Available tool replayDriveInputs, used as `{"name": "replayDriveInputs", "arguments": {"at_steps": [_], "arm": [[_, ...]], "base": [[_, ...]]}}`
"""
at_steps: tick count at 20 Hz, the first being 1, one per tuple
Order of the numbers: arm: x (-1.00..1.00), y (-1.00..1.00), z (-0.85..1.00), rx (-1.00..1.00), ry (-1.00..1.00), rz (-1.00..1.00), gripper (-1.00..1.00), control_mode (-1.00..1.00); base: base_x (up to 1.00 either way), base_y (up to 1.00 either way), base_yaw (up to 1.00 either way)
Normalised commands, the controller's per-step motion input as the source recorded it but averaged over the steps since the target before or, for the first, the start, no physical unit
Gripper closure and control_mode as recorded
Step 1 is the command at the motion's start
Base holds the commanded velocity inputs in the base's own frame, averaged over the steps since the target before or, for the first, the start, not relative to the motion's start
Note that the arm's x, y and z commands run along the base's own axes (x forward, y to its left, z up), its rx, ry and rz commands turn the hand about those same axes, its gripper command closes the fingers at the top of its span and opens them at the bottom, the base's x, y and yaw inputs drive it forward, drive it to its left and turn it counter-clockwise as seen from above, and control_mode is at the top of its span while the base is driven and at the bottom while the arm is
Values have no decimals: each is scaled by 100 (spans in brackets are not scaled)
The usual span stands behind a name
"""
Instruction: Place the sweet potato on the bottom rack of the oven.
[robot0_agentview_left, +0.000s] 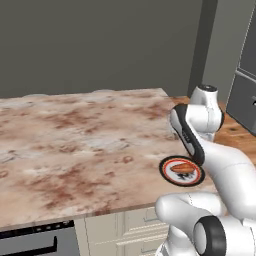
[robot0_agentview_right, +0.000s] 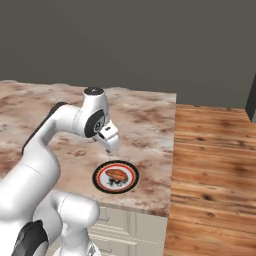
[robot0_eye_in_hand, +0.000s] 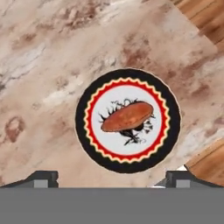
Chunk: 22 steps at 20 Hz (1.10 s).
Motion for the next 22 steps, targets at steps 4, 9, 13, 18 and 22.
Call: {"name": "replayDriveInputs", "arguments": {"at_steps": [4,9,13,18,22], "arm": [[51,-28,-84,12,9,-53,-100,-100],[37,-45,-19,17,4,-24,-100,-100],[0,-4,-47,14,6,-19,-100,-100],[-2,0,-49,0,16,-14,-100,-100],[0,0,-46,0,10,-12,-100,-100]], "base": [[0,0,0],[0,0,0],[0,0,0],[0,0,0],[0,0,0]]}}
